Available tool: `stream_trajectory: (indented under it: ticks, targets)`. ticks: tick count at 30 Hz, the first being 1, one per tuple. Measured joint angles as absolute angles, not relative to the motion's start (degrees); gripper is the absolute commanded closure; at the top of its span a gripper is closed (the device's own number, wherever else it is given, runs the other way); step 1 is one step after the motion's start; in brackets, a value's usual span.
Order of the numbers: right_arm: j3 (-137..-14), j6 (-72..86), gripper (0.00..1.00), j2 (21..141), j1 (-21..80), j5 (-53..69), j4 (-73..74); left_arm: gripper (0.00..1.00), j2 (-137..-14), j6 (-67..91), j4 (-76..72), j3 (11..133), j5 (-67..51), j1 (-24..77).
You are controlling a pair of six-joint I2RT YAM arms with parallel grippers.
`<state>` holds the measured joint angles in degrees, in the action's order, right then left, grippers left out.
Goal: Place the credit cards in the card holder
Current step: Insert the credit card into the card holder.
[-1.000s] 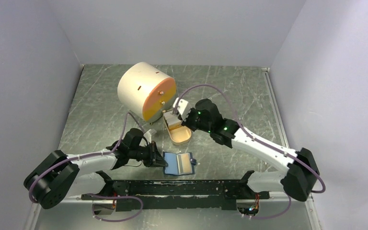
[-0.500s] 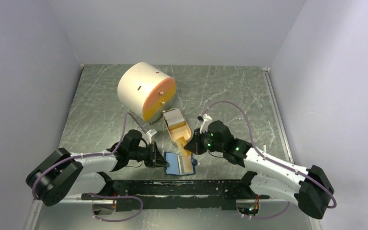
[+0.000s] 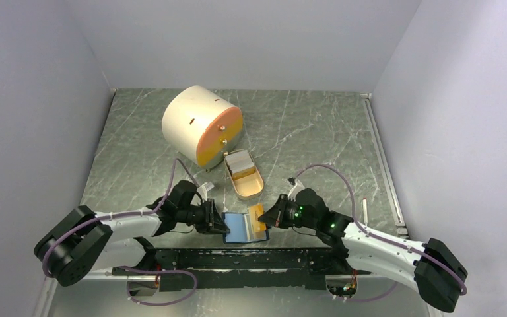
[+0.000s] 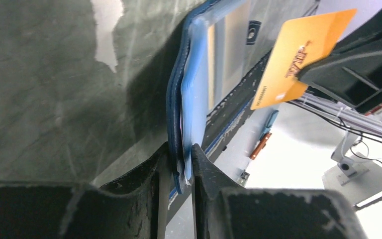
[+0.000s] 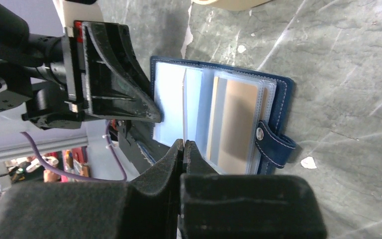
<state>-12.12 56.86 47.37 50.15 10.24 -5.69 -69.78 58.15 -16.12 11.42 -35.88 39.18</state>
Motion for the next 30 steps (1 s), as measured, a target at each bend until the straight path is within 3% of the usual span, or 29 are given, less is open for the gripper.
stream_trajectory:
  ticks: [5,12,30]
  targets:
    - [-9.1,60.0,1.00,48.3,51.4,8.9,-12.2,0.76,-68.9,56.7,-11.3,11.8,-33.3,39.2]
    - [-6.0,60.7,1.00,54.9,52.6,7.9,-20.7,0.91,-68.7,55.7,-8.3,11.9,-31.6,39.2]
    - [-5.9,64.7,1.00,64.7,60.2,-0.4,-31.8,0.91,-69.6,55.2,-9.5,12.2,-32.6,39.2]
